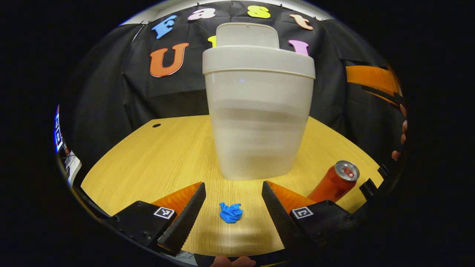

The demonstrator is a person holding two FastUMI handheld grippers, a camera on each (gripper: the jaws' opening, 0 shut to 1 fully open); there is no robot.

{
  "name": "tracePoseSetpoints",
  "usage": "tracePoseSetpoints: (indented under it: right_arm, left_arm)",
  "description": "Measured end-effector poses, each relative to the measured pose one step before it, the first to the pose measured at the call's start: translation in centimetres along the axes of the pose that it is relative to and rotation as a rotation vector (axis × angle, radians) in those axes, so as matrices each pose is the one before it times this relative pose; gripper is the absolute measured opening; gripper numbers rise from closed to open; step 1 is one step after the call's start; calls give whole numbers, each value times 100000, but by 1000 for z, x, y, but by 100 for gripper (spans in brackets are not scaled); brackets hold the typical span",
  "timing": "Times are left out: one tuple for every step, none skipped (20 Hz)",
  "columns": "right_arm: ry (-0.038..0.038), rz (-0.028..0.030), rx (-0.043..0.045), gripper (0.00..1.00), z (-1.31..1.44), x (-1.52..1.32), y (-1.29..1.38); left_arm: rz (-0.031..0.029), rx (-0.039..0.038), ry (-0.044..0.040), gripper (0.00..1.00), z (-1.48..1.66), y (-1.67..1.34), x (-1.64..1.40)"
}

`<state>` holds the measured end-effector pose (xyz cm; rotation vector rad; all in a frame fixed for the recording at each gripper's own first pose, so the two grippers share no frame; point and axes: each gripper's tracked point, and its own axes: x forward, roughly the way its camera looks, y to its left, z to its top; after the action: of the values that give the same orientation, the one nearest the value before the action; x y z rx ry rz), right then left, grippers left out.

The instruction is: Press the lid of the desktop garbage bin to open it, pick up the crumpled paper on the desktop and throw it into the bin, then pick up the pop can on the desktop and drop it into the bin, and finally close the garbage bin lid.

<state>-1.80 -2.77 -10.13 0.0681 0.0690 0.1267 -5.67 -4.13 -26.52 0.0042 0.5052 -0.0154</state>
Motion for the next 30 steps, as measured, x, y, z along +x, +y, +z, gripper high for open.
tracePoseSetpoints:
  right_arm:
    - [146,-515,-268,95,-360,-255,-289]
    - [93,282,-666,95,-563,-276,-4]
    - [438,347,-981,95,-536,-155,-33]
    - [825,157,-983,95,-792,-220,-65]
    - [914,264,-644,96,-659,-178,-8]
    - [1109,169,71,96,-742,-43,-3]
    - [1154,382,509,96,-720,-89,68]
    - [1168,357,696,96,-818,-89,187]
    - [1042,-16,258,96,-640,33,109]
    - [690,-555,104,96,-642,-97,-103]
    - [362,-760,-109,96,-350,-82,-170]
    - [354,-344,-172,96,-433,-59,-64]
    - [379,-480,-48,96,-363,-208,-164]
    - [480,-742,199,96,-416,-373,-261]
    - [430,-359,521,96,-317,-324,-170]
    - [483,65,783,96,-361,-190,76]
    - [414,398,907,96,-366,-300,185]
    - [711,699,585,96,-662,-287,273]
    - [772,499,338,96,-576,-288,187]
    - [893,741,-29,97,-621,-249,213]
    - [805,85,36,97,-531,-200,167]
    - [651,166,466,96,-490,-293,128]
    - [599,510,657,96,-337,-103,351]
    - [778,576,762,95,-483,-89,316]
    - [521,814,451,96,-286,12,359]
    - [700,226,322,96,-399,55,200]
    - [721,-679,384,95,-241,136,13]
    - [511,-294,797,96,-305,138,11]
    - [972,-137,817,96,-269,98,111]
    - [664,-50,467,96,-320,195,51]
  left_arm:
    - [-292,-690,926,99,-651,56,310]
    - [-72,-869,1312,98,-647,35,171]
    - [-153,-1100,1256,99,-676,10,236]
    - [-459,-1018,1479,99,-653,-17,182]
    - [-523,-780,1503,99,-661,-100,274]
    - [305,-495,1410,99,-496,142,177]
    - [211,-320,854,99,-445,138,190]
    - [142,-378,676,99,-252,137,127]
    - [92,-397,644,99,-365,2,75]
    - [163,-259,774,99,-195,69,102]
    - [421,163,581,99,-199,192,102]
    - [455,459,732,96,-178,235,-38]
    - [61,325,527,95,-141,281,58]
    - [-703,196,985,88,-202,-10,62]
    - [128,518,547,86,-200,137,-117]
    - [-3,1263,-587,84,163,122,39]
    - [-238,559,0,83,18,-56,75]
    - [307,-18,242,81,-85,17,-2]
    - [451,328,136,80,-19,139,7]
    - [820,595,71,78,62,171,1]
    - [718,-116,370,76,-279,-333,163]
    - [62,-438,112,70,18,-274,34]
    - [51,-146,147,68,2,-7,50]
    - [228,-225,-33,63,21,32,-2]
    - [11,85,-163,64,98,-18,-16]
    - [-402,365,-216,46,130,-106,32]
    - [-822,546,-844,43,129,-165,-59]
    - [-947,-274,-792,38,102,-143,-132]
    - [-1637,-820,-563,35,263,-301,-136]
    - [-874,-689,-629,31,277,-128,-132]
